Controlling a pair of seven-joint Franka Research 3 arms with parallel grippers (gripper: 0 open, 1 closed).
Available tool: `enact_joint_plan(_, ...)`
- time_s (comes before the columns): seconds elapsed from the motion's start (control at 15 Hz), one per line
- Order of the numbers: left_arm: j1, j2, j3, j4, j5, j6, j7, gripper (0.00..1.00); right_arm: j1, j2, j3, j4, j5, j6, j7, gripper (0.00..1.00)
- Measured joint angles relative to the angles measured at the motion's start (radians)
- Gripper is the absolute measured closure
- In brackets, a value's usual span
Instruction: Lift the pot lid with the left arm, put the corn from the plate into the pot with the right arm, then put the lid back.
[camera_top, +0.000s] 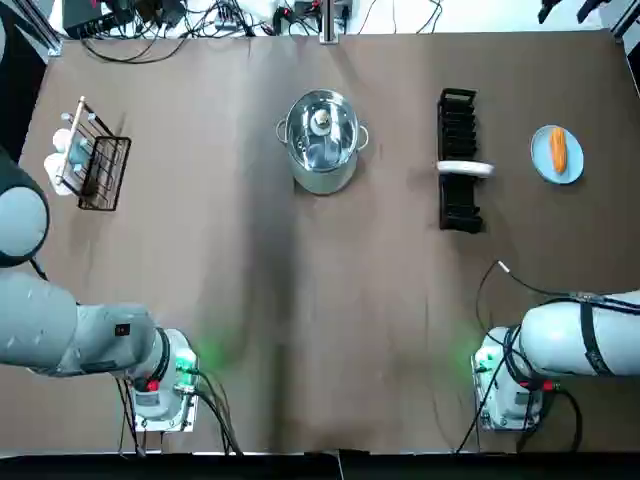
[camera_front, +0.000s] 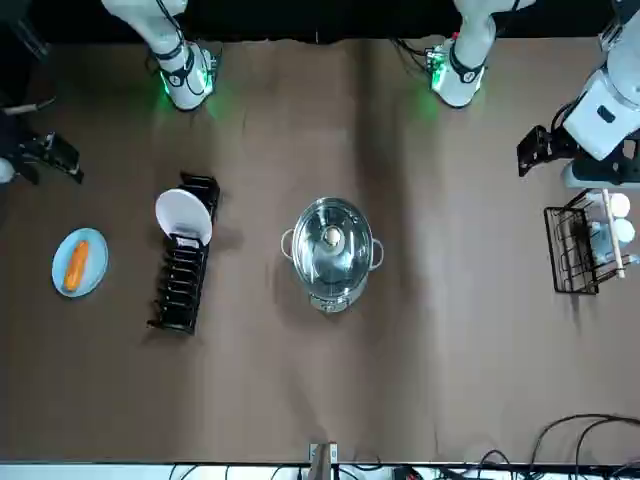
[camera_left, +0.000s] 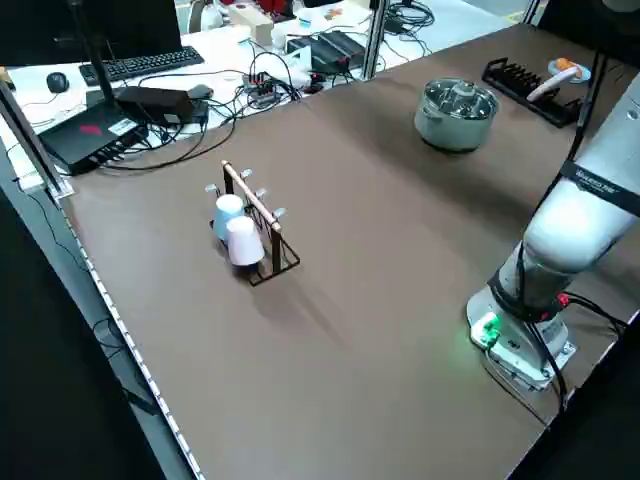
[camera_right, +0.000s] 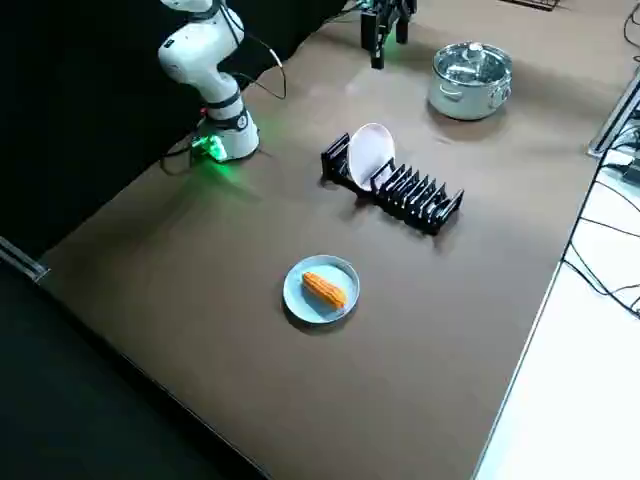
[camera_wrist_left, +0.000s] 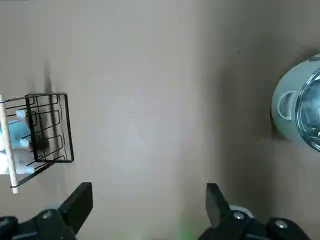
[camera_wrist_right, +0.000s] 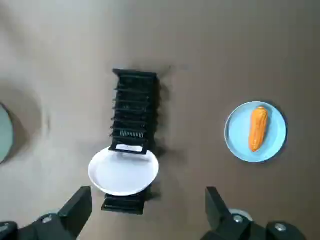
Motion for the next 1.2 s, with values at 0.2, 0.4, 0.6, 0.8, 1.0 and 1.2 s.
enact_joint_plan(0.2, -0.002, 0.001, 0.000, -0.003, 0.000, 0.000, -0.005, 0.00, -0.033, 0.000, 0.000, 0.000, 0.000, 0.018, 0.000, 0.00)
enact_joint_plan(0.4, -0.017, 0.012, -0.005, -0.003, 0.000, 0.008, -0.037, 0.00, -0.035, 0.000, 0.003, -0.001, 0.000, 0.019, 0.000, 0.00)
enact_joint_plan(0.6, -0.053, 0.047, -0.031, -0.003, -0.001, 0.062, -0.041, 0.00, -0.022, 0.000, 0.011, -0.003, 0.000, 0.018, 0.000, 0.00)
enact_joint_plan(0.8, -0.153, 0.101, -0.051, -0.004, -0.001, 0.101, -0.090, 0.00, -0.002, 0.000, 0.014, -0.008, 0.000, 0.011, -0.001, 0.00)
enact_joint_plan(1.0, -0.297, 0.174, -0.056, -0.006, -0.001, 0.154, -0.281, 0.00, 0.011, 0.005, 0.016, -0.015, 0.000, -0.009, 0.000, 0.00)
enact_joint_plan(1.2, -0.441, 0.298, -0.057, -0.011, -0.001, 0.329, -0.512, 0.00, -0.043, 0.093, 0.004, -0.039, -0.005, -0.042, 0.002, 0.00)
